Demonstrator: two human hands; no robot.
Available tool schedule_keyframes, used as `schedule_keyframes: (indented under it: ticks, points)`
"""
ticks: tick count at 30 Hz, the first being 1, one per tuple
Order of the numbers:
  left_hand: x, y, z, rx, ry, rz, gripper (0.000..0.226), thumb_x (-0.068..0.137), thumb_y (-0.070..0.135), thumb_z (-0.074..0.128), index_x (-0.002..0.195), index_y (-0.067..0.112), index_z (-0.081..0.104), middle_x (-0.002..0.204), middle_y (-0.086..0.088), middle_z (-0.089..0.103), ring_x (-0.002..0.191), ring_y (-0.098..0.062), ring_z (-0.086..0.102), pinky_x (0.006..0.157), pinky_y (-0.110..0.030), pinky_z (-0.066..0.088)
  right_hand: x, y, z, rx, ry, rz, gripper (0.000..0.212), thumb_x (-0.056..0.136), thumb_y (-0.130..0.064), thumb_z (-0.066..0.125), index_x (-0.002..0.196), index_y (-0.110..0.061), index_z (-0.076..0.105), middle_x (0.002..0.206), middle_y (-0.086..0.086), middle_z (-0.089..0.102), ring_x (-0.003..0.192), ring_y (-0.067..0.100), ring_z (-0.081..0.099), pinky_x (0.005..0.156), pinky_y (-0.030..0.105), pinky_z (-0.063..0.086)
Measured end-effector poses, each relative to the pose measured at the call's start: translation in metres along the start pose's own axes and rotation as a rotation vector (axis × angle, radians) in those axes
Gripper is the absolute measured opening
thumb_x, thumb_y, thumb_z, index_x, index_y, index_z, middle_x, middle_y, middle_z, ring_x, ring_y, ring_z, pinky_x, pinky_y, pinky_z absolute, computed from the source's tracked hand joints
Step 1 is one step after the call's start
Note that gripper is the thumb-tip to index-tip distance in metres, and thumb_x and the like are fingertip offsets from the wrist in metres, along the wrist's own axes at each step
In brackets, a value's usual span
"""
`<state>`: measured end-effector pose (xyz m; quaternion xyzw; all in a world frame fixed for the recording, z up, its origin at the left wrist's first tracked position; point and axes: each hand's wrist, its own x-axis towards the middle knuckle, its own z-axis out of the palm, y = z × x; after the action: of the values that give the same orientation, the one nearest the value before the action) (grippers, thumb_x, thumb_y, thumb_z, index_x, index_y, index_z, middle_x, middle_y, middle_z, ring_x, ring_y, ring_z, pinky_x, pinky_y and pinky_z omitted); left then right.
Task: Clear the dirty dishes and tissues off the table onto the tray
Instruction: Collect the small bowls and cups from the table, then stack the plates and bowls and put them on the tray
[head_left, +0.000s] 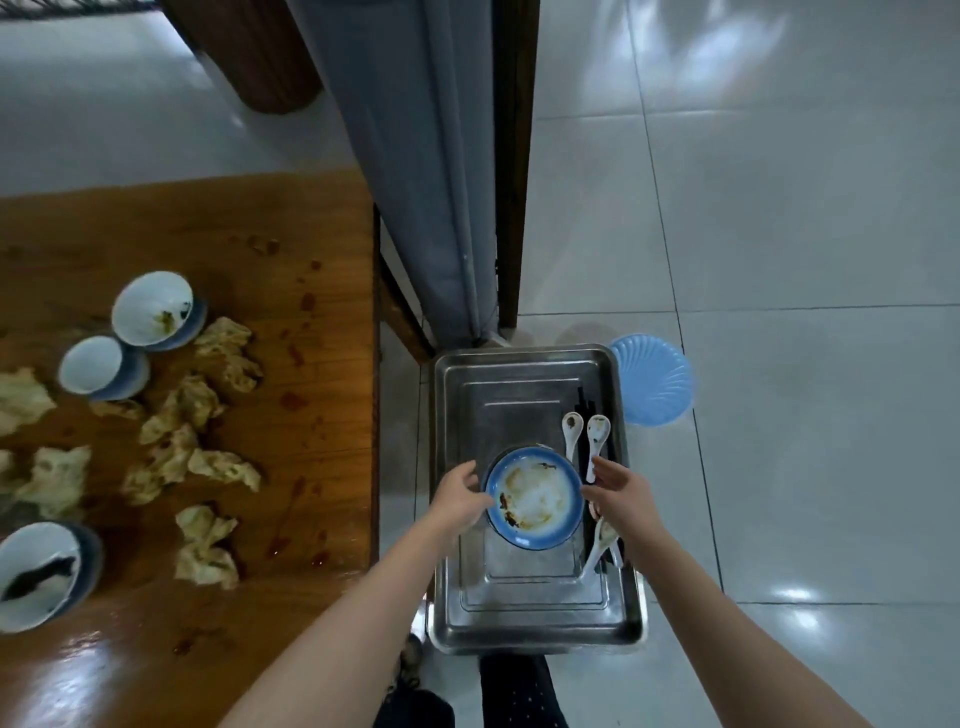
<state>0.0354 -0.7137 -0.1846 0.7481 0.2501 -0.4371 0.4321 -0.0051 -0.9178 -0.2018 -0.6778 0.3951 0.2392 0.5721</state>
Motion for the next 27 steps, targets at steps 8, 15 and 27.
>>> schedule_keyframes:
  ticks: [8, 15, 27]
  points:
    - [-0.074, 0.004, -0.051, -0.08, 0.097, 0.162, 0.056, 0.092, -0.001, 0.054, 0.143, 0.016, 0.039, 0.139, -0.007, 0.051, 0.127, -0.021, 0.048, 0.099, -0.033, 0.044, -0.061, -0.058, 0.016, -0.125, -0.005, -0.269, 0.046, 0.086, 0.0, 0.062, 0.131, -0.008, 0.055, 0.129, 0.006, 0.057, 0.112, 0.02, 0.056, 0.086, 0.026, 0.044]
    - [-0.116, -0.001, -0.106, -0.249, 0.217, 0.273, 0.046, 0.092, 0.0, 0.055, 0.134, 0.019, 0.051, 0.121, -0.001, 0.06, 0.107, -0.013, 0.054, 0.072, -0.021, 0.046, -0.106, -0.103, 0.047, -0.164, 0.008, -0.39, 0.041, 0.088, -0.005, 0.062, 0.127, -0.018, 0.057, 0.114, 0.003, 0.064, 0.098, 0.015, 0.061, 0.085, 0.027, 0.049]
    - [-0.166, -0.073, -0.241, -0.383, 0.202, 0.366, 0.034, 0.094, 0.007, 0.057, 0.124, 0.023, 0.058, 0.114, -0.001, 0.064, 0.101, -0.015, 0.062, 0.086, -0.028, 0.05, -0.19, -0.147, 0.169, -0.19, -0.016, -0.533, 0.045, 0.087, 0.001, 0.058, 0.128, -0.017, 0.055, 0.107, 0.001, 0.063, 0.095, 0.014, 0.059, 0.069, 0.019, 0.044]
